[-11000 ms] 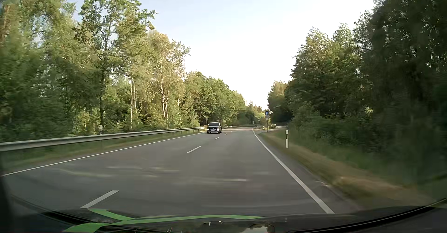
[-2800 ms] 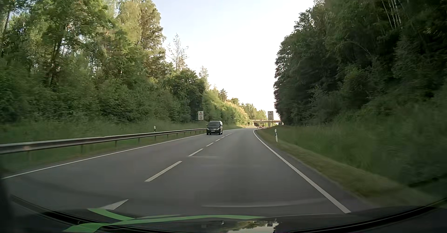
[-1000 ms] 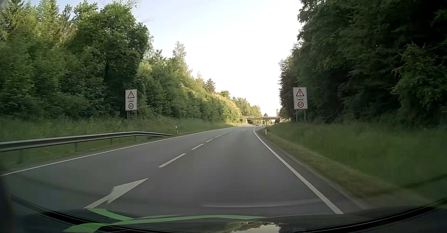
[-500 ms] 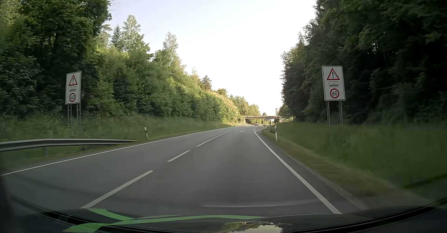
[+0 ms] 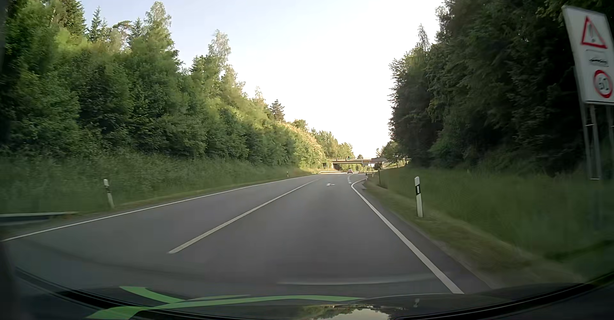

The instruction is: Follow the waypoints while adhering to traffic rules and regulations

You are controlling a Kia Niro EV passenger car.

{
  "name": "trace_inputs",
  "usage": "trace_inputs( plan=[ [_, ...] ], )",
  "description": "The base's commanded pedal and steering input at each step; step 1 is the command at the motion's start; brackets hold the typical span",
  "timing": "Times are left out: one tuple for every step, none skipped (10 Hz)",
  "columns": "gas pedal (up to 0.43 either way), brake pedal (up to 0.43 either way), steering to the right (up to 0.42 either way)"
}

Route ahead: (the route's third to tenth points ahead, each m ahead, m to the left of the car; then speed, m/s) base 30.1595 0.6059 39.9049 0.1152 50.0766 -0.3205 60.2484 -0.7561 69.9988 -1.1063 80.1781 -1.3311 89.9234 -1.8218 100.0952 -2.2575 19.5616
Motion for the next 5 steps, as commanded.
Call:
trace_inputs(
  plan=[
    [0.000,0.213,0.005],
    [0.000,0.213,0.005],
    [0.000,0.213,0.005],
    [0.000,0.213,0.005],
    [0.000,0.213,0.006]
  ],
)
